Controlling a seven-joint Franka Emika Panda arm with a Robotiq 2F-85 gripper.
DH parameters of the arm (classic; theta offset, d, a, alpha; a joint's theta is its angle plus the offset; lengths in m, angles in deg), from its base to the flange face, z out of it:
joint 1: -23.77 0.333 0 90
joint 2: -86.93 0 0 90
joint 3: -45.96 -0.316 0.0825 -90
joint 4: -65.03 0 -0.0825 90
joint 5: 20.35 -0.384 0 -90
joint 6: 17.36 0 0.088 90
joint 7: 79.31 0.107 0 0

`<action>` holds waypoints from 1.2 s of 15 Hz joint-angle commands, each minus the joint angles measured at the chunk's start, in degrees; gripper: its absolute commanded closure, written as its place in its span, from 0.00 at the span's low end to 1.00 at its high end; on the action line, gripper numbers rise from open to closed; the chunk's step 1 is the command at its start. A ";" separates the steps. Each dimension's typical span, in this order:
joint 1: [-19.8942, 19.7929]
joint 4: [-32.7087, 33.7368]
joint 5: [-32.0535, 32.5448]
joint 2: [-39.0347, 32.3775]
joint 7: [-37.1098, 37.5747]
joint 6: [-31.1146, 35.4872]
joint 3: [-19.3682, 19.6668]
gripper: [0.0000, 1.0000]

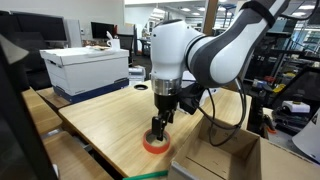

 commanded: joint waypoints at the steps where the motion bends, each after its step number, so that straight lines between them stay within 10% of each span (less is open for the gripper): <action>1: -0.05 -1.18 -0.63 -0.14 -0.30 2.25 -0.24 0.00; 11: -0.24 -1.15 -0.86 -1.41 -0.99 3.51 0.09 0.00; 12: -0.18 -1.13 -0.78 -1.46 -0.93 3.51 0.18 0.25; 18: 0.44 -1.26 -0.74 -1.28 -0.30 3.25 0.04 0.55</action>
